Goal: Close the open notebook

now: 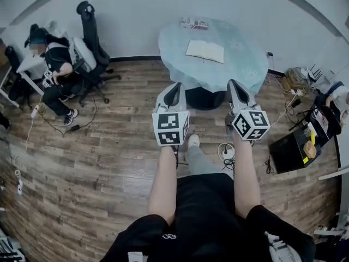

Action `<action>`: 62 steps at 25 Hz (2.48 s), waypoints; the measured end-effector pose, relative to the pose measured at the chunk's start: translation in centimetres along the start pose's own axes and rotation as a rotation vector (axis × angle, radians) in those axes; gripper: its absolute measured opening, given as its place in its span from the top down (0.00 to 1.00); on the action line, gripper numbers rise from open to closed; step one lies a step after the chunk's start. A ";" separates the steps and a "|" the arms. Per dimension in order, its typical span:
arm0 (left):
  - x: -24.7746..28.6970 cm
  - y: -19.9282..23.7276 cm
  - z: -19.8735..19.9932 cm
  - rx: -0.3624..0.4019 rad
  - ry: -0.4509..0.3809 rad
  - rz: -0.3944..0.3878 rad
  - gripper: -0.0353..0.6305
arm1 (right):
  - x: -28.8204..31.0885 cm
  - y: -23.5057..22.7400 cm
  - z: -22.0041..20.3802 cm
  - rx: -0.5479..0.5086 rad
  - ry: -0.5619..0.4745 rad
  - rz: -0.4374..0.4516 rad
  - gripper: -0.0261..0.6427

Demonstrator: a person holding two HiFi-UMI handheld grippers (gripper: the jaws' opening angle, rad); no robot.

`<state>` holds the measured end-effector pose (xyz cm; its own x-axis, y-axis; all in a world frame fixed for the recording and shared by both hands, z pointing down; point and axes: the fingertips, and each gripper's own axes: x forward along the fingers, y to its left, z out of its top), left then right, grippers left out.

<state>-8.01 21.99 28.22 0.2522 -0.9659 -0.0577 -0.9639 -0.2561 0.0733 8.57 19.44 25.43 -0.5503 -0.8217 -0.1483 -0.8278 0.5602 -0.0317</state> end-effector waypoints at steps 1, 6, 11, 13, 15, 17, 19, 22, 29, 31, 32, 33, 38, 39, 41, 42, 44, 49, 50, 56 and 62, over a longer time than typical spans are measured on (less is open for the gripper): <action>0.5 0.4 0.0 0.002 -0.003 0.003 0.94 | 0.7 -0.1 0.0 -0.001 -0.005 0.005 0.94; 4.2 1.1 -0.6 0.020 -0.027 -0.034 0.94 | 3.2 -1.5 -1.8 0.000 -0.018 0.010 0.94; 10.2 -0.6 -2.4 0.016 -0.008 -0.112 0.94 | 5.5 -6.9 -3.0 0.019 -0.029 -0.058 0.94; 13.1 -1.2 -3.1 0.000 0.002 -0.147 0.94 | 7.4 -8.9 -3.0 -0.012 -0.019 -0.057 0.94; 16.0 -1.3 -4.3 -0.009 0.028 -0.164 0.94 | 9.2 -10.5 -3.5 -0.054 -0.006 -0.055 0.94; 19.0 -1.2 -5.4 -0.031 0.049 -0.170 0.94 | 11.1 -12.0 -4.1 -0.112 -0.011 -0.054 0.94; 21.8 -0.7 -6.6 -0.053 0.070 -0.165 0.94 | 13.1 -13.3 -4.5 -0.172 -0.042 -0.046 0.94; 26.5 0.7 -8.5 -0.064 0.104 -0.148 0.94 | 17.7 -15.7 -6.7 -0.157 -0.017 -0.008 0.94; 38.9 5.2 -12.5 -0.050 0.200 -0.099 0.94 | 29.0 -23.5 -13.9 -0.007 0.066 0.002 0.94; 42.1 6.4 -13.1 -0.058 0.214 -0.083 0.94 | 31.8 -25.6 -15.0 0.007 0.084 0.000 0.94; 43.6 7.0 -13.2 -0.064 0.218 -0.074 0.94 | 33.1 -26.6 -15.3 0.010 0.092 -0.001 0.94; 45.0 7.4 -13.2 -0.068 0.221 -0.067 0.94 | 34.3 -27.7 -15.5 0.011 0.098 -0.002 0.94; 49.3 9.1 -12.5 -0.066 0.240 -0.053 0.94 | 38.7 -31.7 -15.4 0.002 0.140 -0.024 0.94; 49.8 9.7 -12.3 -0.069 0.240 -0.042 0.94 | 39.6 -31.8 -15.6 -0.003 0.154 -0.018 0.94; 50.5 10.9 -12.0 -0.076 0.240 -0.022 0.94 | 41.3 -31.7 -16.2 -0.015 0.182 0.003 0.94; 50.6 11.3 -12.1 -0.077 0.246 -0.018 0.94 | 41.9 -31.5 -16.7 -0.019 0.195 0.015 0.94; 50.3 12.1 -13.1 -0.077 0.278 -0.010 0.94 | 42.7 -30.8 -17.9 -0.025 0.227 0.044 0.94; 50.7 14.8 -14.5 -0.125 0.296 0.016 0.94 | 44.5 -28.7 -19.8 -0.098 0.294 0.123 0.94; 50.9 15.0 -14.9 -0.135 0.299 0.010 0.94 | 44.7 -28.3 -20.3 -0.110 0.309 0.144 0.94; 52.3 15.9 -18.8 -0.212 0.349 0.024 0.94 | 44.4 -26.2 -23.9 -0.199 0.422 0.259 0.94; 51.5 16.2 -22.2 -0.278 0.378 0.043 0.94 | 44.2 -24.6 -28.9 -0.358 0.580 0.384 0.84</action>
<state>-8.72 -32.70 48.58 0.2755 -0.9085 0.3141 -0.9277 -0.1658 0.3344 1.45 -33.71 48.25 -0.6929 -0.5562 0.4588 -0.4984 0.8293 0.2526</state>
